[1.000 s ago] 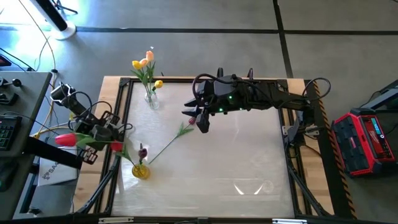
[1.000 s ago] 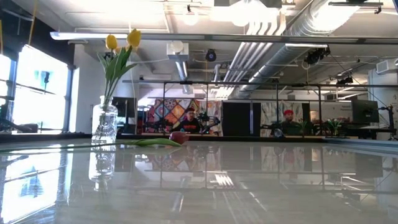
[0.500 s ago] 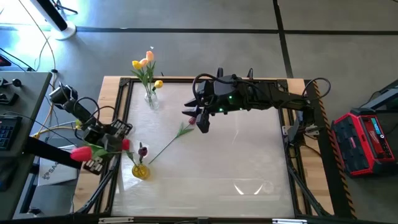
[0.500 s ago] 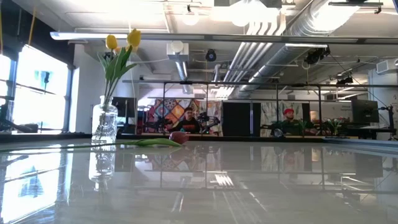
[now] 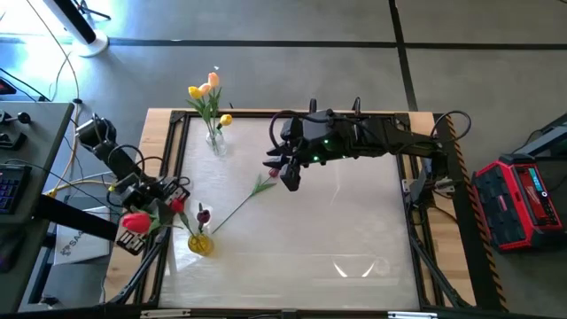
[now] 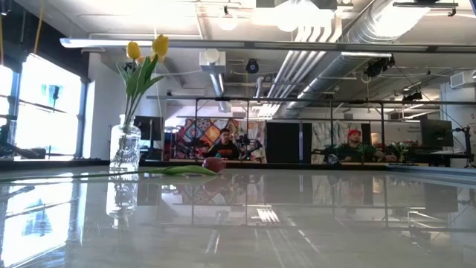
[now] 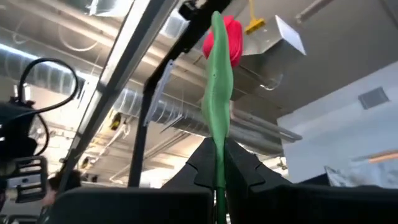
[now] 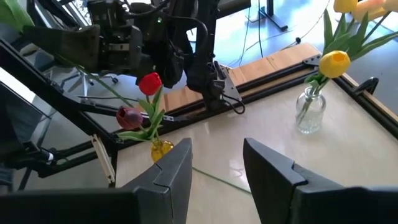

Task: Sort flowers into vase by color
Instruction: Put the red tulip into the orange vase

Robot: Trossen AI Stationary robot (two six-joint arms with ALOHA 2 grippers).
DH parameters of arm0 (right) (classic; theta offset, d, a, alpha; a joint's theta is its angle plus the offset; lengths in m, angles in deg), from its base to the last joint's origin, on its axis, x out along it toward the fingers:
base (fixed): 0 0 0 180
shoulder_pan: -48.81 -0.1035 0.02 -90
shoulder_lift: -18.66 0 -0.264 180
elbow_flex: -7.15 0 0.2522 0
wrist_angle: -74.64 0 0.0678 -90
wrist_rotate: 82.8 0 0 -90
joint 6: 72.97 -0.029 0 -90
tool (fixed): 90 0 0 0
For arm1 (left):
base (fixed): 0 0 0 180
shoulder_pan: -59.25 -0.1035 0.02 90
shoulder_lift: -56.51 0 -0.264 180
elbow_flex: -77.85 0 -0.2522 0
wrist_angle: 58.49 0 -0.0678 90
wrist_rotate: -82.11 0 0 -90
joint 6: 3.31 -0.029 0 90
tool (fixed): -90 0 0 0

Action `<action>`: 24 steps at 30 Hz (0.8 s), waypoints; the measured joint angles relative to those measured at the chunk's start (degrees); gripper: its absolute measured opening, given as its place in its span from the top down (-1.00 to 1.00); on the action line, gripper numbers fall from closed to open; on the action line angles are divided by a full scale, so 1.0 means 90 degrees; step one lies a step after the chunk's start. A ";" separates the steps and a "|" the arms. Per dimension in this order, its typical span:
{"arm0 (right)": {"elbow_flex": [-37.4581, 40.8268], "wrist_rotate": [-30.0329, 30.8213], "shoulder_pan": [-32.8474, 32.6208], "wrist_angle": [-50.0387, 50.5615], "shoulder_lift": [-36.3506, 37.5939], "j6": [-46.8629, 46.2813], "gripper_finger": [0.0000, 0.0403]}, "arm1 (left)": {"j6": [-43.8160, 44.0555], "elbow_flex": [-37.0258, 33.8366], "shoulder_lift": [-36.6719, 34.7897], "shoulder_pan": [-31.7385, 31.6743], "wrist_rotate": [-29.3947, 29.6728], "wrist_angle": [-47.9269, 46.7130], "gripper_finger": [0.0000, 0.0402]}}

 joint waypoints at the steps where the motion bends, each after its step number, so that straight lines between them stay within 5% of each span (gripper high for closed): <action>1: 0.0000 0.0000 0.0000 0.0018 0.0000 -0.0037 0.34 | -0.0153 -0.0060 0.0034 0.0096 0.0006 0.0064 1.00; 11: 0.0000 0.0003 0.0000 0.0149 0.0000 -0.0079 0.34 | -0.1359 -0.0329 0.0621 0.0853 0.0934 0.0063 1.00; 17: 0.0002 0.0005 0.0000 0.0292 0.0000 -0.0067 0.34 | -0.2202 -0.0329 0.0643 0.1105 0.2241 0.0065 1.00; 24: 0.0160 0.0736 -0.0002 0.0315 -0.0162 -0.0281 0.34 | -0.2628 -0.0169 0.0118 0.0947 0.2362 0.0064 1.00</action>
